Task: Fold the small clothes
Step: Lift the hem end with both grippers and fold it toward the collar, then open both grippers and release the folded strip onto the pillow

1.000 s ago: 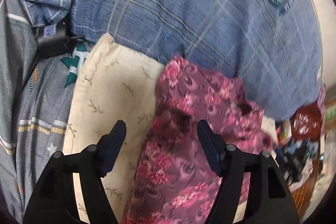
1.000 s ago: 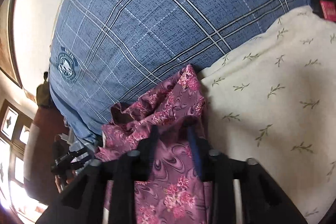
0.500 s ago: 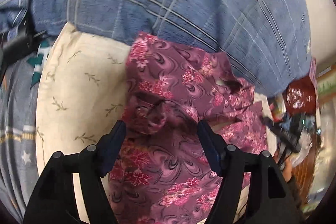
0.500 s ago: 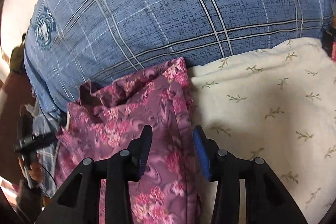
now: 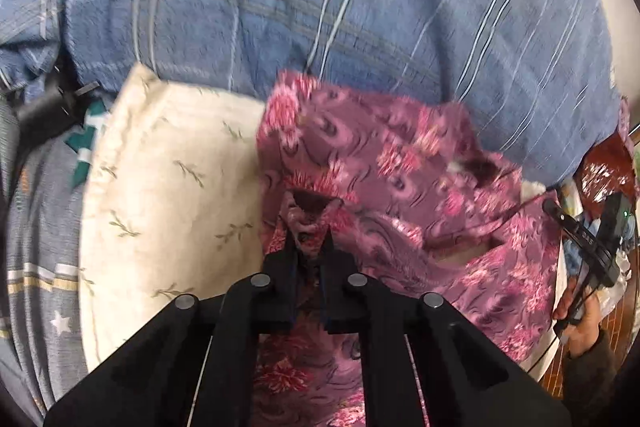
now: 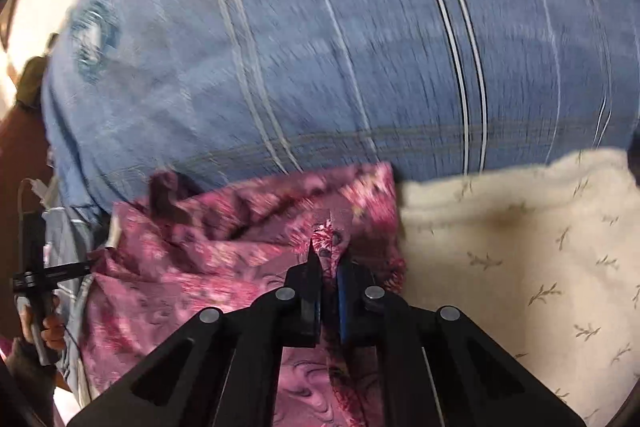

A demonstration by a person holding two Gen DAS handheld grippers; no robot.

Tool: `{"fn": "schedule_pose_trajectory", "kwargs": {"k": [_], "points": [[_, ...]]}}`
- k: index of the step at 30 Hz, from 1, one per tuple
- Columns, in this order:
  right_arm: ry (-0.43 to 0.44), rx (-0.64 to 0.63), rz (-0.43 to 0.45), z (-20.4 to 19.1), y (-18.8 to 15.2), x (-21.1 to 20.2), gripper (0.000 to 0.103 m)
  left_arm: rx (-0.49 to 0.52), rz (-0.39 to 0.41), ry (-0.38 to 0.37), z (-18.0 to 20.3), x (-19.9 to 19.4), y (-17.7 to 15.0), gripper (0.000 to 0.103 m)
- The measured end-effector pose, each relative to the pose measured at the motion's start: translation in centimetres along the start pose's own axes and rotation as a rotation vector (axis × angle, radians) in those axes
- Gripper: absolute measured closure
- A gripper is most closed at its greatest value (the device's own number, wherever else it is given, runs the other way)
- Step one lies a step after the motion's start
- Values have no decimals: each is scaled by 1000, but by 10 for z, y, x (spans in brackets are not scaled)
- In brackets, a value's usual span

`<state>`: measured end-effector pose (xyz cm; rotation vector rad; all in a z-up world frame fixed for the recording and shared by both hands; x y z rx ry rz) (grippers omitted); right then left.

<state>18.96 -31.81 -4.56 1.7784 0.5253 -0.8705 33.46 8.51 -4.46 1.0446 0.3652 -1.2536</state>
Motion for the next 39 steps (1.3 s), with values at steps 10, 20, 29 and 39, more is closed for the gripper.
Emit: {"fn": "schedule_pose_trajectory", "kwargs": {"k": [10,20,29,39], "points": [[72,162,173,29,49,-44,98,62,197,105,17,-33,49,98],[-46,256,-55,46,31,68,94,-54,47,223,-26,69,64,94],[-26,346,-54,68,13,29,84,-242,74,115,-51,4,50,65],[137,436,-75,78,-89,-86,53,-289,-26,-39,7,-47,-73,41]]}}
Point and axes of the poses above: each gripper's, at about its wrist camera, not at the fingertips, and x roughly the way its jaws point, z to its right, y to its top, the point moved 2 cm from there along x, roughly the way its jaws point, and after that the axes turned 12 degrees about -y, right-handed, at the moved point
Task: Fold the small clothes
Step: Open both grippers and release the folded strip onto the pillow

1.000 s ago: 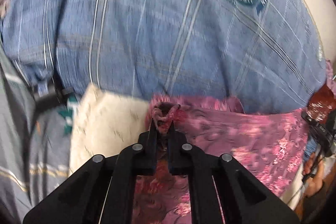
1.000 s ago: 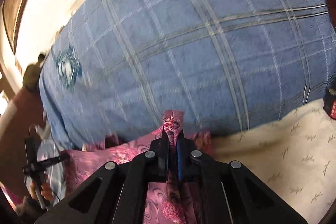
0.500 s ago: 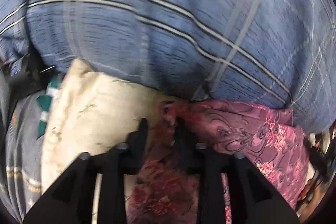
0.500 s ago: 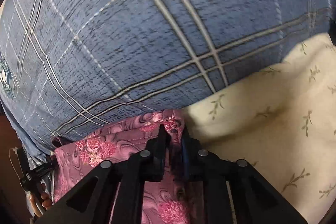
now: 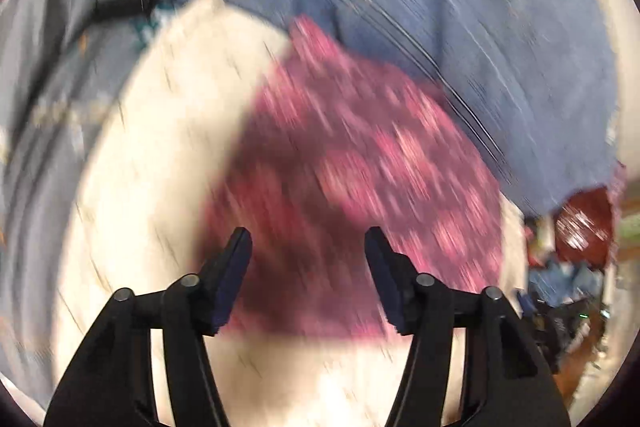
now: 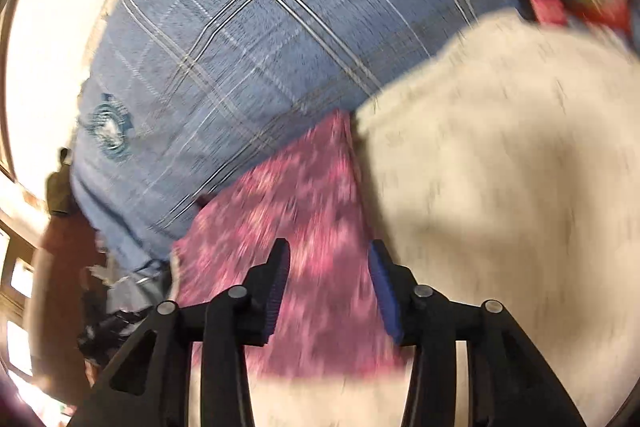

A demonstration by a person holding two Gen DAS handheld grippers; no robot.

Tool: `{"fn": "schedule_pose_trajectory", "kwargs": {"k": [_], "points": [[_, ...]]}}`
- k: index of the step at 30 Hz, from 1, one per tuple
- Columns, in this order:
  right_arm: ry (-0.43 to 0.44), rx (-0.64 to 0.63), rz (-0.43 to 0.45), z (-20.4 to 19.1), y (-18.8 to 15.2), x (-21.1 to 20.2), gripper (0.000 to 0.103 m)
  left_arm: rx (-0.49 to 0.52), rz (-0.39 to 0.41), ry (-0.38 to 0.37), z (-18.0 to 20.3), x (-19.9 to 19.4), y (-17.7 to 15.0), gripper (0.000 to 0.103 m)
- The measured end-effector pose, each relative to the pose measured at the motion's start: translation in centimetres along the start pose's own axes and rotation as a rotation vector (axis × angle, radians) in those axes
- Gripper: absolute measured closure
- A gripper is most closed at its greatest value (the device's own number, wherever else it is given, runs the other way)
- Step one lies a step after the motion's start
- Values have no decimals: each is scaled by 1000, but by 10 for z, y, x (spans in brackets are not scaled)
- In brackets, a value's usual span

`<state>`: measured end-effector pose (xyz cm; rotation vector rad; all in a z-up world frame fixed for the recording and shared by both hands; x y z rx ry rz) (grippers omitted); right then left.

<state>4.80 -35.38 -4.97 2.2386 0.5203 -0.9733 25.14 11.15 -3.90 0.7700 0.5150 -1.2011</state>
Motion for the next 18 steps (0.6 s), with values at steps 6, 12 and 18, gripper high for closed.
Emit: {"fn": "schedule_pose_trajectory", "kwargs": {"k": [6,12,18], "points": [[78,162,-143,30,-70,0,51,-89,-46,-121,-3,10,-70,38],[143,271,-108,33,-71,20,47,-153,9,-140,-3,29,-71,36],[146,277,-32,15,-56,39,46,-182,81,-134,-7,38,-45,31]]}}
Point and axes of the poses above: each gripper's, at about its wrist camera, not at the fingertips, and x roughly the way its jaws point, z to its right, y to its top, the point moved 2 cm from there along x, roughly the way its jaws point, and after that the axes turned 12 degrees about -y, right-handed, at the moved point
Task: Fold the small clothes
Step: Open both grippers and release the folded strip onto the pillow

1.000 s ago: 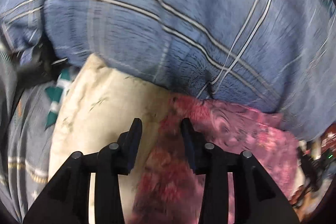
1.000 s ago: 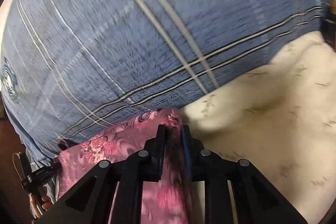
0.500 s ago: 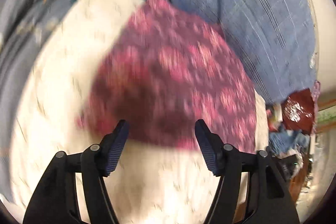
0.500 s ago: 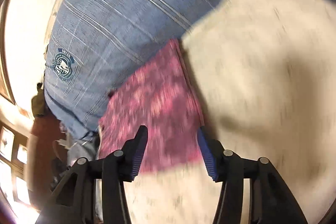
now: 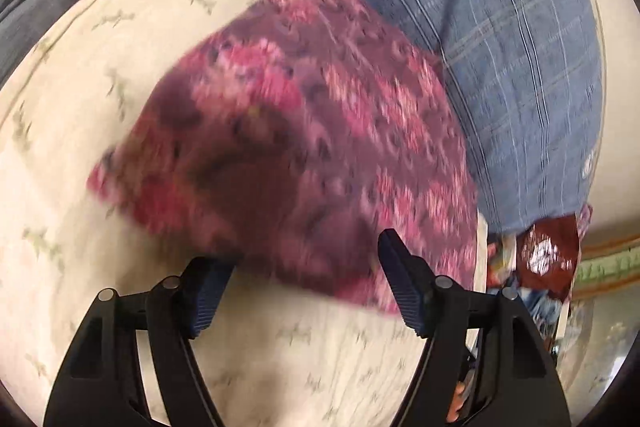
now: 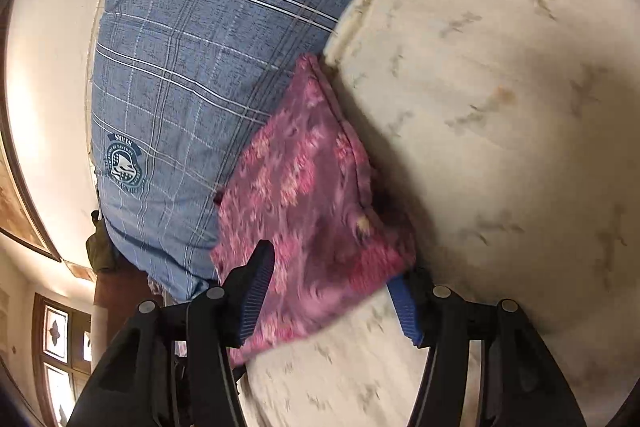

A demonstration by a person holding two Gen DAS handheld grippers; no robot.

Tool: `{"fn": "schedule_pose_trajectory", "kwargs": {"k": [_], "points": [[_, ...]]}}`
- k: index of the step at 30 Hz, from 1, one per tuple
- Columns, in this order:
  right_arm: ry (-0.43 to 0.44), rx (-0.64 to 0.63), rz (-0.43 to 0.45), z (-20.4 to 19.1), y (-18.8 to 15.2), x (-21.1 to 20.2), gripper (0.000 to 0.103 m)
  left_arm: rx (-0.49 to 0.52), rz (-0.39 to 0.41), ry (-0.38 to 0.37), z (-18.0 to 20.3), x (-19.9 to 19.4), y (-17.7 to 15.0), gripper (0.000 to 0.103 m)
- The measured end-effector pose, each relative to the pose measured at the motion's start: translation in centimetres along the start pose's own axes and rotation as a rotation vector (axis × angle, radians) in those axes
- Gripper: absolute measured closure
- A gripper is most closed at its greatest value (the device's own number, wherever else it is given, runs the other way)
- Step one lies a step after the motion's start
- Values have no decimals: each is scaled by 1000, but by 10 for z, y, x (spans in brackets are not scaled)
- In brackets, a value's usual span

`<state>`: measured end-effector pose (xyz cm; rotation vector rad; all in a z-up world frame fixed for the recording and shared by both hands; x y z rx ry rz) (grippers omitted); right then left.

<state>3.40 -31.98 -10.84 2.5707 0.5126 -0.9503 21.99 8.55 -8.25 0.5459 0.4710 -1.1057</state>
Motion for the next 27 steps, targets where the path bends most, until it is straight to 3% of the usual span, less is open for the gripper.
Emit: {"fn": "schedule_pose_trajectory", "kwargs": {"k": [2,3,4,5,6,10,14,18,22,23,25,27], "points": [[-9,-13,30,-3,4,3,52,-18,29,-2,-1,2,10,31],[-10,-23,33,-5,5,6,72,-20,44,-1,0,3,14,35],[-17,-35,27,-7,7,11,90,-11,64,17,1,3,18,58],[-21,-48,6,-7,9,17,98,13,75,59,2,2,20,77],[-23,-54,2,-6,10,18,98,41,74,90,4,3,20,90],[16,-128,38,-16,13,-1,98,125,136,184,17,-4,9,96],[44,-204,53,-31,8,-32,98,282,216,318,47,-21,-18,99],[68,-237,48,-32,-5,-63,98,324,261,362,56,-54,-43,100],[78,-230,29,-10,-20,-99,103,331,231,376,50,-75,-62,103],[60,-233,32,-4,-21,-104,103,333,202,392,45,-78,-64,103],[-18,-213,24,15,-20,-110,102,309,143,355,35,-78,-62,103],[-72,-177,9,31,-17,-115,96,295,103,348,31,-78,-58,103]]}}
Point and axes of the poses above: each gripper's, at about its wrist camera, not at the fingertips, and x roughly the way its jaws point, z to its right, y to its top, the point moved 2 cm from there along x, roughly the way its jaws point, and after that the axes turned 12 degrees about -y, right-handed, at the moved point
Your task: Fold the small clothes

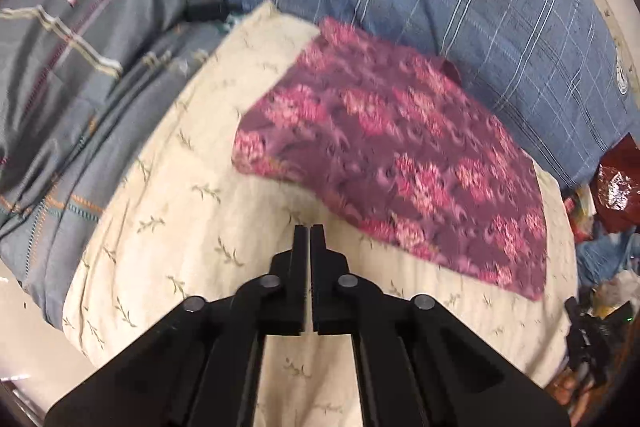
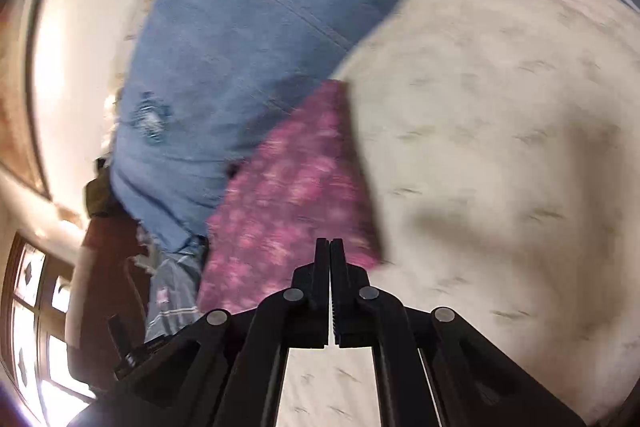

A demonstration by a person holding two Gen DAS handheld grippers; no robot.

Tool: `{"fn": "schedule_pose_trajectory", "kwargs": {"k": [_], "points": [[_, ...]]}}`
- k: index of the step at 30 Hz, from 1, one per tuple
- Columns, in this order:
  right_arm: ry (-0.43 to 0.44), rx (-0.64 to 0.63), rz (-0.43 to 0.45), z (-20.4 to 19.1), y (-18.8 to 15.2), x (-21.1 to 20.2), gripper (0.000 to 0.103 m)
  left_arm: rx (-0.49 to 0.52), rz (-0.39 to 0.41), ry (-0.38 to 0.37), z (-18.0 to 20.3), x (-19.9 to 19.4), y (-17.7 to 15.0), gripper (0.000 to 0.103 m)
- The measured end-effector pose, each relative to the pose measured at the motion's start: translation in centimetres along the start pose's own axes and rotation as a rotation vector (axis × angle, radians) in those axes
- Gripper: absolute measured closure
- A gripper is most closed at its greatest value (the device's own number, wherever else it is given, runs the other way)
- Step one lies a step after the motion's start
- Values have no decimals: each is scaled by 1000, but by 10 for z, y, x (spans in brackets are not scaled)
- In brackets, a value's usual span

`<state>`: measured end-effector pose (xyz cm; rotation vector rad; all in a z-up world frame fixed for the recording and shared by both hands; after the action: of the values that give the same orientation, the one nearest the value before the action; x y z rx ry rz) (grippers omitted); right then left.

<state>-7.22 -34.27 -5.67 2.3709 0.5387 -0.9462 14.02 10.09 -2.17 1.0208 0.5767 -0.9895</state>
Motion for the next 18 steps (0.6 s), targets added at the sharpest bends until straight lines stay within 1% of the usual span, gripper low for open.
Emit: {"fn": "schedule_pose_trajectory", "kwargs": {"k": [1,2,3,4,5,6,7,8,9,10,12,14,15,18], "points": [[-31,5,8,5,0,-3,96,7,1,8,0,-1,1,103],[-41,3,9,7,2,-5,96,31,15,23,2,-3,5,101],[-51,2,12,7,3,-5,95,58,18,35,5,-4,10,94],[-64,-8,17,3,6,-5,95,86,13,43,9,-2,16,79],[-68,-21,19,-1,8,-3,94,109,1,51,16,0,21,69],[-73,-39,23,-8,11,-1,91,123,-4,53,19,3,27,51],[-80,-64,28,-18,14,3,88,139,-7,46,22,5,33,48],[-85,-92,29,-29,18,10,78,159,-5,42,28,8,40,48],[-84,-117,25,-38,20,17,65,183,-6,41,33,13,49,47],[-87,-148,18,-50,22,26,60,203,-16,28,38,18,56,43],[-99,-205,11,-73,24,46,59,225,-54,-16,47,34,72,34],[-120,-266,11,-97,27,68,59,236,-66,-17,53,52,86,34],[-134,-293,25,-108,28,78,59,247,-70,-15,55,60,91,34],[-176,-364,56,-122,30,103,59,264,-98,12,54,94,102,34]]}}
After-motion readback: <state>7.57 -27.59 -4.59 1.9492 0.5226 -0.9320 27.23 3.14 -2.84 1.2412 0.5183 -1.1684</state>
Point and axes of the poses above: each gripper's, at about its wrist camera, not at the fingertips, and x roughly the way its jaws point, z to its right, y to its top, the point moved 2 cm from there along x, roughly the way its jaws point, and after that the axes turned 12 degrees about -y, right-handed, at the moved point
